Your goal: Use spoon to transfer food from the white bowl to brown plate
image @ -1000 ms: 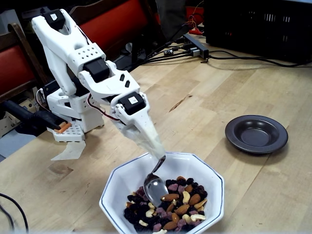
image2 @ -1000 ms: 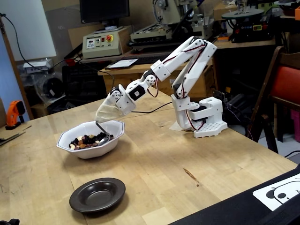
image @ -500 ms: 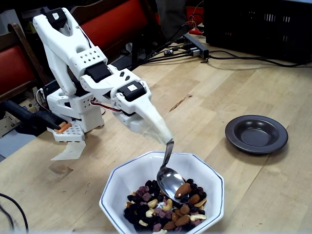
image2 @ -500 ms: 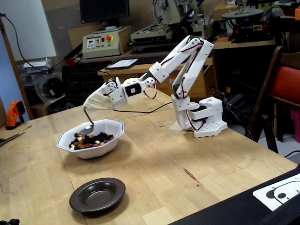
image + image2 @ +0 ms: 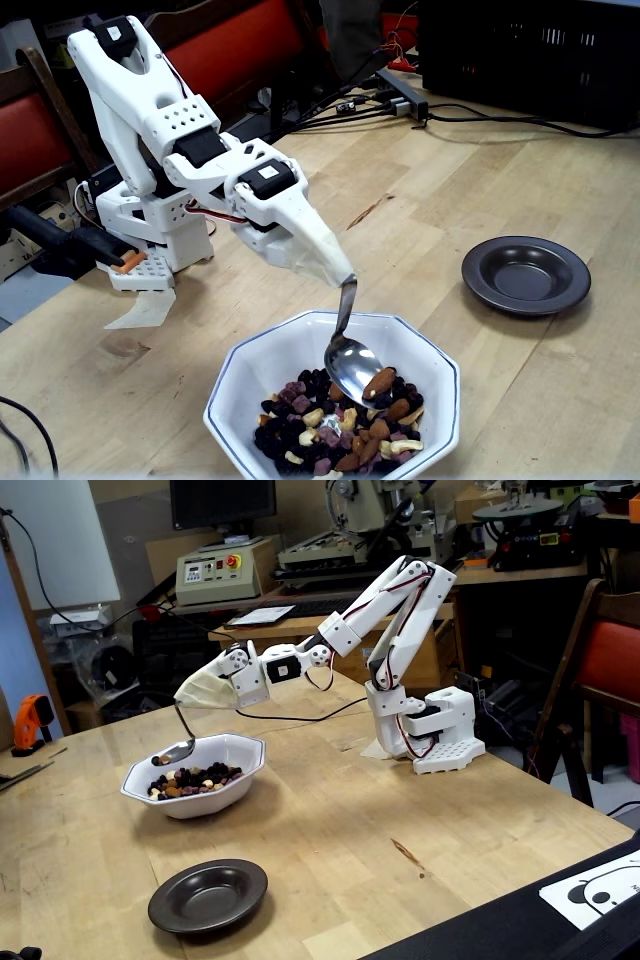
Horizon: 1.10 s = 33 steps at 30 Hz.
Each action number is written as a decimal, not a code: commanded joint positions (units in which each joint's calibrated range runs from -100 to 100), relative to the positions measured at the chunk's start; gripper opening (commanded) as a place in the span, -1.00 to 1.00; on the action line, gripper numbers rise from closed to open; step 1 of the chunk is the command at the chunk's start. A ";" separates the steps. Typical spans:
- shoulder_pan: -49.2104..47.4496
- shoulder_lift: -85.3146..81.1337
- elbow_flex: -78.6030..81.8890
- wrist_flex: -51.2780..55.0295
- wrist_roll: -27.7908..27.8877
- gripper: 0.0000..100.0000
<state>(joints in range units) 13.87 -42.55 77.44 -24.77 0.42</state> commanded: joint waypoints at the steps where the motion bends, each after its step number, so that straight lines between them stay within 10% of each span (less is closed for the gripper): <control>1: 0.43 -6.53 -0.80 -1.08 0.05 -0.95; 33: -2.24 -14.92 -0.72 -0.92 0.05 -0.95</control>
<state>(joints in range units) 13.72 -55.69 77.44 -24.77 0.42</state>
